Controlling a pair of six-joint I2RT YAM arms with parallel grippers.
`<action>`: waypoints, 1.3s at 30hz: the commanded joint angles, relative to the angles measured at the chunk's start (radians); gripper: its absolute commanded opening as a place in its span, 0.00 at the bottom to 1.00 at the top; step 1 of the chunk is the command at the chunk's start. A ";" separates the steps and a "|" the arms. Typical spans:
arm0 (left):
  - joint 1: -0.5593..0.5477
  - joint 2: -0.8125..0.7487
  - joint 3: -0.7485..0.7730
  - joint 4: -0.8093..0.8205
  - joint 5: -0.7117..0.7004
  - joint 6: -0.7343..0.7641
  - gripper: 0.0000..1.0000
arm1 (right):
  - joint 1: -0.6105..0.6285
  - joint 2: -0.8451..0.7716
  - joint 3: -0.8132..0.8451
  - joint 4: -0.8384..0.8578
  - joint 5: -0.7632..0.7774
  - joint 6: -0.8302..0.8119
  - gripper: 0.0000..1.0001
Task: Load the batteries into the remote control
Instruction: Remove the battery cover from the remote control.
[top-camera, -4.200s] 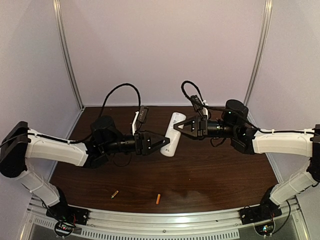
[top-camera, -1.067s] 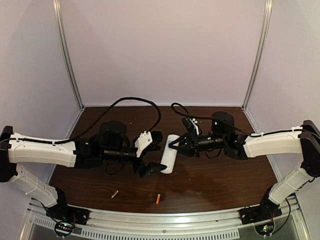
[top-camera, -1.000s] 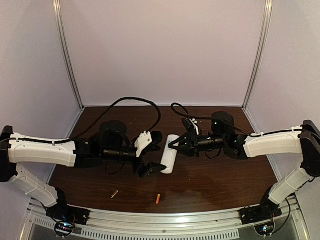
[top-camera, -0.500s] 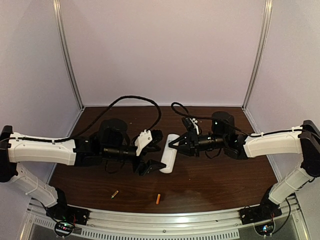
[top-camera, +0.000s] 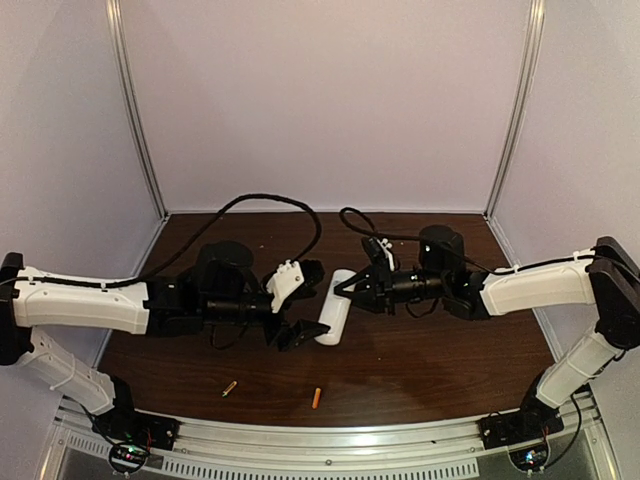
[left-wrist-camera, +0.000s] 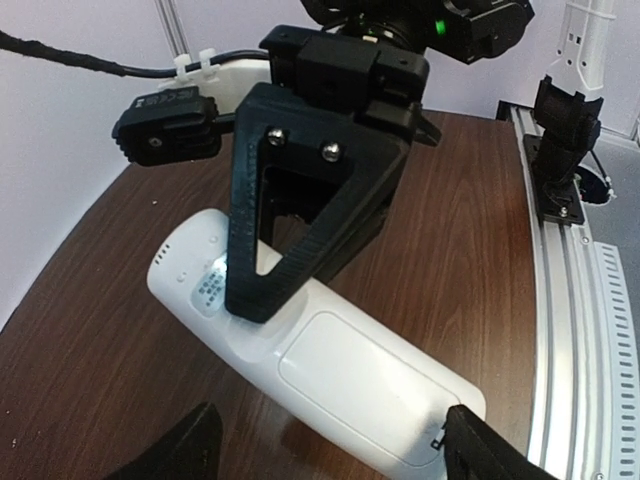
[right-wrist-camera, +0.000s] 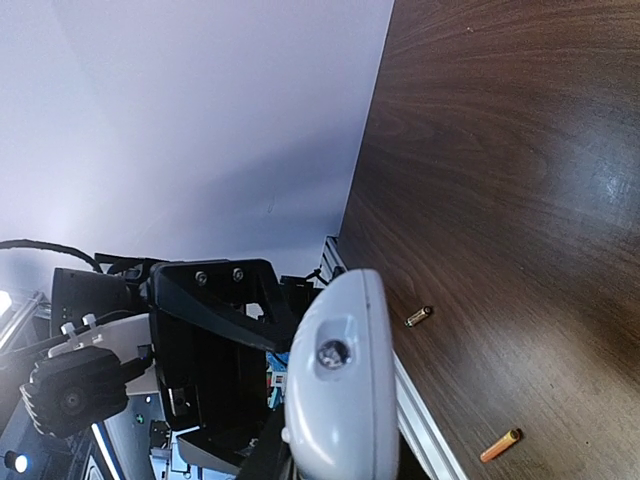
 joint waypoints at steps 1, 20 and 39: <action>0.009 -0.065 -0.032 0.139 -0.177 0.027 0.80 | 0.020 0.013 0.001 0.029 -0.040 0.025 0.00; 0.009 -0.138 -0.094 0.109 -0.008 -0.033 0.80 | -0.036 -0.043 -0.008 -0.152 0.094 -0.067 0.00; -0.034 0.131 0.078 0.045 -0.067 -0.254 0.86 | -0.035 -0.081 0.018 -0.279 0.230 -0.140 0.00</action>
